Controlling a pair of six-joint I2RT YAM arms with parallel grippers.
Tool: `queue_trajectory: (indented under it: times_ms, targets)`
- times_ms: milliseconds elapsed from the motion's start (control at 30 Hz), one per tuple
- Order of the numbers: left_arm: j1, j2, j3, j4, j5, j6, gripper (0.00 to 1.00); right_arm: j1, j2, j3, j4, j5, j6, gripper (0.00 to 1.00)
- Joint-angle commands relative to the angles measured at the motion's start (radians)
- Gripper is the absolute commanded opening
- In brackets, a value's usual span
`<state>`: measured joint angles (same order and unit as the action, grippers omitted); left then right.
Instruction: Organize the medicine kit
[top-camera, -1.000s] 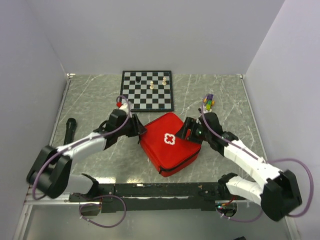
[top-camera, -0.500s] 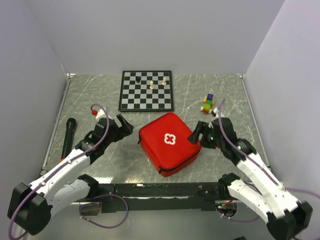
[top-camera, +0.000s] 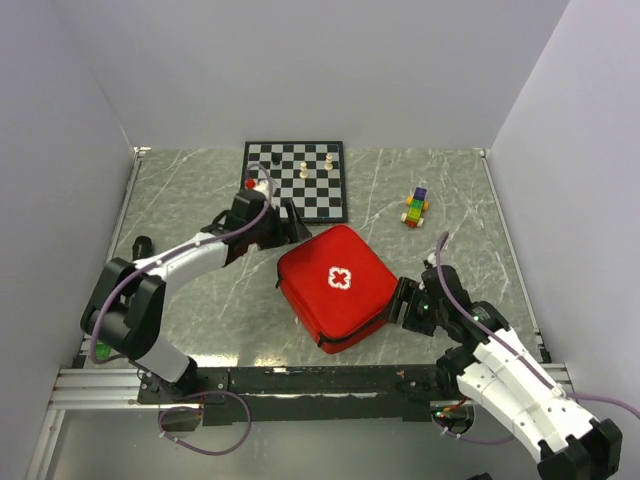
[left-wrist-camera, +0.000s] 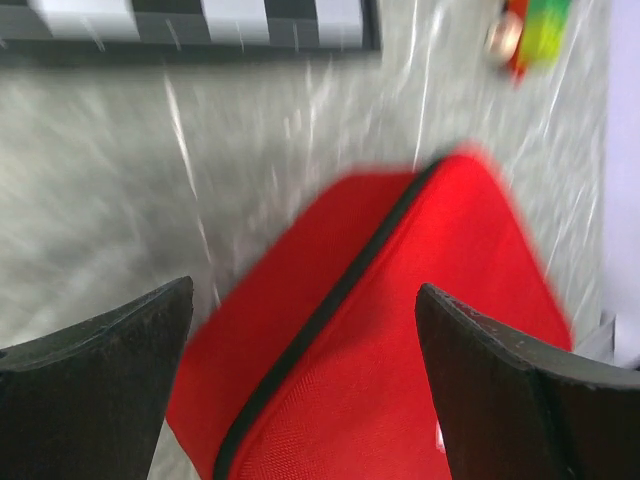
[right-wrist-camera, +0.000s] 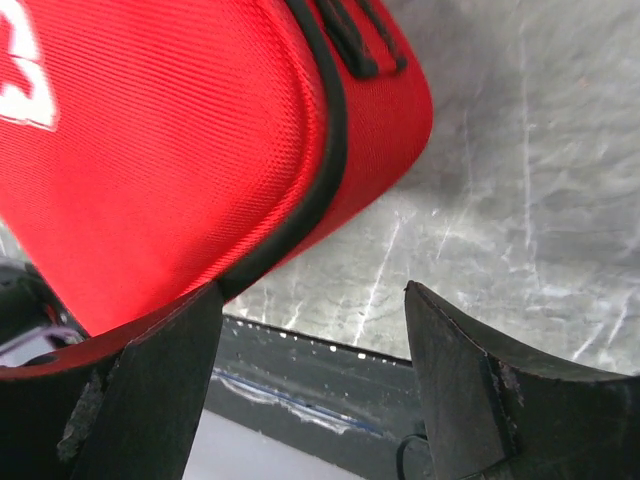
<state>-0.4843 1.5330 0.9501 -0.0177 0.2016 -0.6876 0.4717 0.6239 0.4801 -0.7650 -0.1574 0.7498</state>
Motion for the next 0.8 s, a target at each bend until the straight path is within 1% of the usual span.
queue_trajectory:
  times_ms: [0,100,167,267,333,400,467,633,700,733,767]
  targets:
    - [-0.062,-0.016,-0.059,0.064,0.110,0.034,0.97,0.007,0.094,-0.020,0.202,-0.053,0.026,0.81]
    - [-0.076,-0.052,-0.131,0.082,0.111,0.010,0.99,0.005,0.210,0.011,0.294,-0.062,-0.007,0.81]
    - [-0.079,-0.100,-0.197,0.094,0.081,-0.032,0.94,0.007,0.278,0.035,0.355,-0.079,-0.039,0.80]
    - [-0.077,-0.207,-0.325,0.153,0.062,-0.099,0.88,0.007,0.376,0.075,0.444,-0.119,-0.093,0.79]
    - [-0.079,-0.285,-0.398,0.157,0.030,-0.141,0.85,0.005,0.442,0.113,0.483,-0.140,-0.125,0.77]
    - [-0.079,-0.379,-0.471,0.141,-0.036,-0.190,0.83,0.007,0.499,0.156,0.509,-0.152,-0.148,0.77]
    - [-0.077,-0.509,-0.517,0.061,-0.120,-0.233,0.83,0.007,0.557,0.199,0.538,-0.162,-0.165,0.77]
    - [-0.079,-0.769,-0.577,-0.187,-0.298,-0.314,0.92,0.007,0.692,0.339,0.537,-0.156,-0.216,0.76]
    - [-0.079,-0.845,-0.564,-0.273,-0.372,-0.332,0.99,0.008,0.706,0.383,0.472,-0.104,-0.236,0.76]
    - [-0.077,-0.875,-0.544,-0.318,-0.405,-0.334,0.99,0.008,0.686,0.397,0.425,-0.061,-0.242,0.76]
    - [-0.076,-0.901,-0.518,-0.356,-0.430,-0.325,0.96,0.016,0.659,0.399,0.387,-0.021,-0.250,0.76]
